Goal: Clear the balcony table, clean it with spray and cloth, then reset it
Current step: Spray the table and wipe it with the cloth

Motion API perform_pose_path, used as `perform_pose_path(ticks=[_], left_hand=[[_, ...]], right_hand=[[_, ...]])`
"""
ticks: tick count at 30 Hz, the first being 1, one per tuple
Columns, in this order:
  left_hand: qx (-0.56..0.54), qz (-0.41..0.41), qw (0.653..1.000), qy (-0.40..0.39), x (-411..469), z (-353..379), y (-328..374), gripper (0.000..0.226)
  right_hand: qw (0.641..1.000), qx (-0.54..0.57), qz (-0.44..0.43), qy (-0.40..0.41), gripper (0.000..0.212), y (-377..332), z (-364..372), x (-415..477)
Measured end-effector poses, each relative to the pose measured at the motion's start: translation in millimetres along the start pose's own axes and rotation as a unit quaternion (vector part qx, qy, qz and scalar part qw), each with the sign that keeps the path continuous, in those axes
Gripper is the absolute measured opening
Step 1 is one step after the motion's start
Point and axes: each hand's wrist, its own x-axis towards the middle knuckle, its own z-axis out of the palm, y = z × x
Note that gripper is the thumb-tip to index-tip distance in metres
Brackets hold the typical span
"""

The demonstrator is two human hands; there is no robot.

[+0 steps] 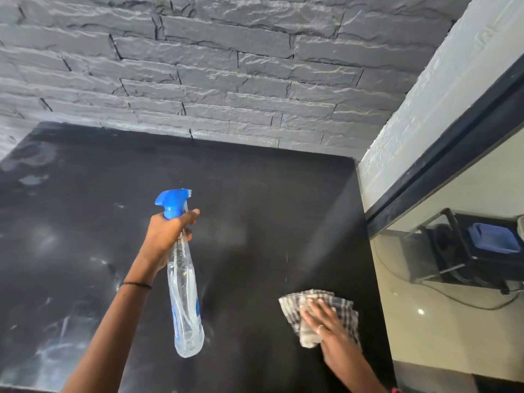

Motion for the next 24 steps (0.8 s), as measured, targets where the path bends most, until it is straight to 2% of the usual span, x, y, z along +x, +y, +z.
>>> perform_pose_path(ticks=[2, 5, 11, 14, 17, 19, 21, 24], left_hand=[[-0.002, -0.001, 1.000, 0.008, -4.1, -10.7, -2.2, 0.015], [0.000, 0.001, 1.000, 0.015, -11.0, -28.5, -5.7, 0.014], [-0.002, 0.005, 1.000, 0.027, -20.9, -67.0, -17.9, 0.013], [-0.003, 0.001, 1.000, 0.027, -26.3, -87.5, -24.5, 0.015], [0.000, -0.001, 1.000, 0.023, -32.9, -113.0, -29.8, 0.016], [-0.001, -0.003, 1.000, 0.022, -37.0, -123.1, -31.8, 0.015], [-0.006, -0.005, 1.000, 0.025, -43.3, -138.0, -33.9, 0.015], [-0.010, -0.003, 1.000, 0.028, -53.4, -162.8, -38.6, 0.015]], right_hand=[[0.998, 0.018, 0.060, -0.009, 0.072, 12.7, -10.1, 10.2], [0.993, -0.007, 0.109, -0.050, 0.062, 9.8, -15.1, 57.6], [0.998, -0.003, 0.038, -0.051, 0.055, -68.5, 26.7, 133.1], [0.998, 0.008, -0.009, -0.059, 0.057, -130.0, 51.4, 116.0], [0.995, -0.002, -0.070, -0.073, 0.072, -177.9, 74.1, 68.3], [0.992, 0.006, -0.100, -0.080, 0.064, -181.5, 77.5, 29.8], [0.993, 0.007, -0.088, -0.078, 0.053, -174.9, 70.0, -0.7], [0.997, 0.031, -0.018, -0.071, 0.057, -156.5, 54.1, -6.3]])
